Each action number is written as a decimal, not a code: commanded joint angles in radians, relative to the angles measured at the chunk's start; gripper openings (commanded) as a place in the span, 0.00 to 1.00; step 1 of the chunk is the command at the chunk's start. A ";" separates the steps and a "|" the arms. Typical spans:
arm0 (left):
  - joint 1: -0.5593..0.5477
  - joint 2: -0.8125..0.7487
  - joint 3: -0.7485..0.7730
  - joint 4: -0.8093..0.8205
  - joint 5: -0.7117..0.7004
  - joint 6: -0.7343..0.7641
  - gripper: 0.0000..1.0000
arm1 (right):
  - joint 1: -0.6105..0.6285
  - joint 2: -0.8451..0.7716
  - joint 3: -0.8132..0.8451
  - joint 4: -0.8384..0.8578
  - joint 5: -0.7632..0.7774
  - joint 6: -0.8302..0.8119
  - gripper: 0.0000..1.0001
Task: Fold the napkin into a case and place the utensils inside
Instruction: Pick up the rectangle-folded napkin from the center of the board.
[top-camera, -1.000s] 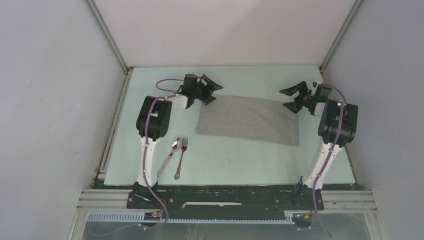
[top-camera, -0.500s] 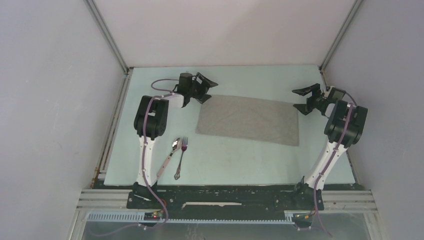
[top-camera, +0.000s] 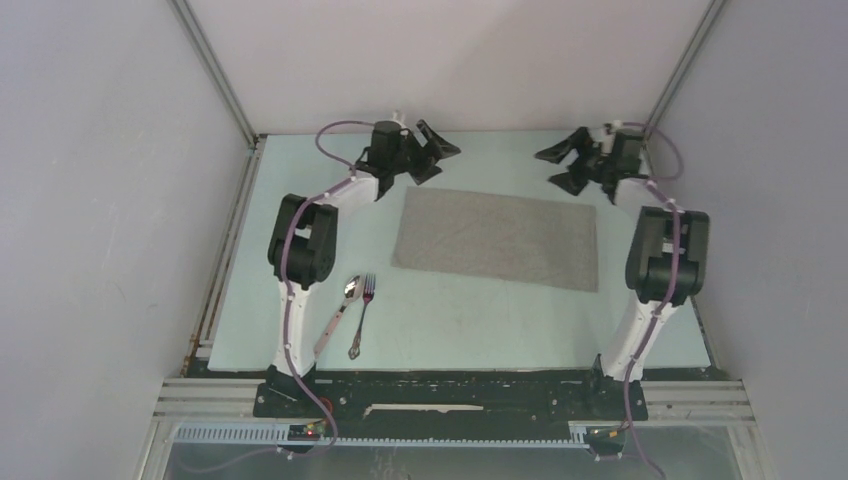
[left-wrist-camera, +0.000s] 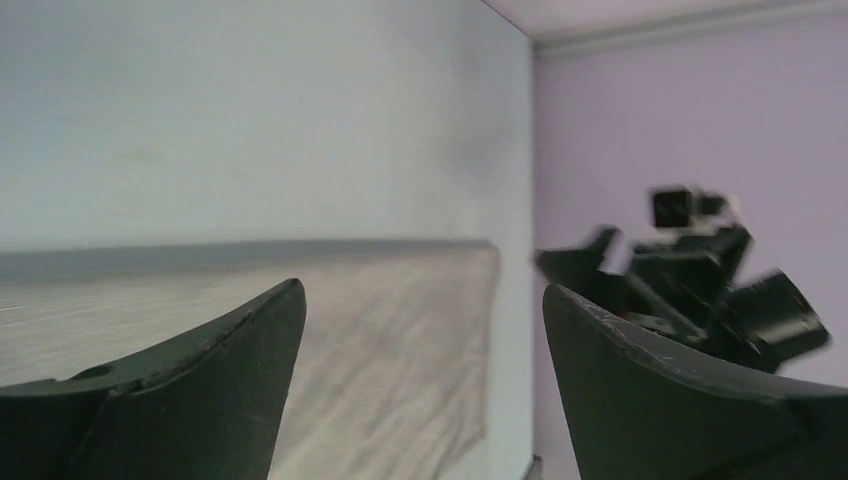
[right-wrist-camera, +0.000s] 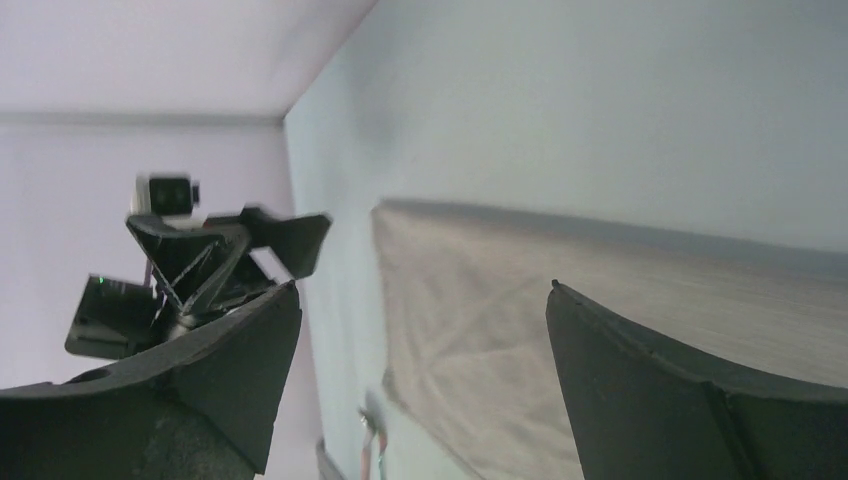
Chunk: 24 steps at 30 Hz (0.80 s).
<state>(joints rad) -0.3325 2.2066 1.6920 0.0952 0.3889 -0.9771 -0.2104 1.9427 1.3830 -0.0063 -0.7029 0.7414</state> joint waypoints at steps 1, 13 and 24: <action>-0.094 0.083 0.007 0.214 0.098 -0.169 0.94 | 0.155 0.103 -0.042 0.268 -0.093 0.188 1.00; -0.038 0.182 -0.033 0.247 0.013 -0.244 0.93 | 0.170 0.353 -0.022 0.547 -0.139 0.383 1.00; 0.004 0.138 -0.090 0.138 0.001 -0.152 0.94 | -0.011 0.309 0.042 0.186 -0.164 0.178 1.00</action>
<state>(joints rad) -0.3347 2.4016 1.6157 0.3569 0.4278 -1.2243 -0.1314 2.3001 1.3663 0.4149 -0.8791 1.0710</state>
